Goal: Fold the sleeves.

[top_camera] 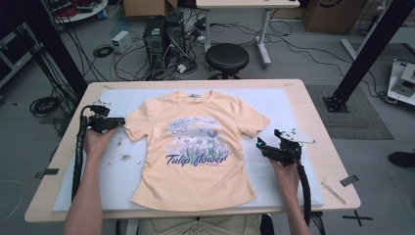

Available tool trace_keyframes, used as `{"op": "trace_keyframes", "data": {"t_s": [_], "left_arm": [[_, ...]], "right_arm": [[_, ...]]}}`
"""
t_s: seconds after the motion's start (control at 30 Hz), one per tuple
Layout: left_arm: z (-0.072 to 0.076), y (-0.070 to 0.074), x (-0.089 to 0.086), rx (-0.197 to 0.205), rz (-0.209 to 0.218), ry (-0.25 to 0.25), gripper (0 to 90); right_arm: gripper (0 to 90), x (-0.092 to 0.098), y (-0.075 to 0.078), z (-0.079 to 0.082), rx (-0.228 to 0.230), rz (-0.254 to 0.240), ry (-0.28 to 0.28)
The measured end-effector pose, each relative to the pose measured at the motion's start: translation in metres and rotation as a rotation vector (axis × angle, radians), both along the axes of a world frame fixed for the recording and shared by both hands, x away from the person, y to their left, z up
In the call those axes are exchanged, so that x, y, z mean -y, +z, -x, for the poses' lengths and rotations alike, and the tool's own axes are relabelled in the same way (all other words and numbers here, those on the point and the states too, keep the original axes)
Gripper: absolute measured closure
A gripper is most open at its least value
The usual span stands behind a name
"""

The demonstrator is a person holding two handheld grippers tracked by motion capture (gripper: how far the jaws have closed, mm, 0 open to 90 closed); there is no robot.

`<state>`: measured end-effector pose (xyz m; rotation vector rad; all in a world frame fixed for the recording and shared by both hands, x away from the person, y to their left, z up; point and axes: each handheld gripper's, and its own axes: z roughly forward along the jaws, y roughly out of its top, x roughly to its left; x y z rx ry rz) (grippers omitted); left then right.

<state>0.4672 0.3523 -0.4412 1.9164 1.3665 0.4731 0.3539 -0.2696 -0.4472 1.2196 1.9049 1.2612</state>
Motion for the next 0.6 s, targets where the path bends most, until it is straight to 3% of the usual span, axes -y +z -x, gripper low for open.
{"op": "trace_keyframes", "data": {"t_s": [0.4,0.57,0.6], "left_arm": [[0.005,0.018,0.005,0.034,0.007,-0.021,87.0],[0.006,0.036,0.020,0.057,0.005,-0.069,87.2],[0.006,0.043,0.029,0.079,0.006,-0.076,87.3]], "right_arm": [[21.9,0.000,0.000,0.000,0.002,0.004,0.001],[21.9,0.000,0.000,0.000,-0.001,0.003,0.001],[21.9,0.000,0.000,0.000,-0.002,0.003,0.001]]}}
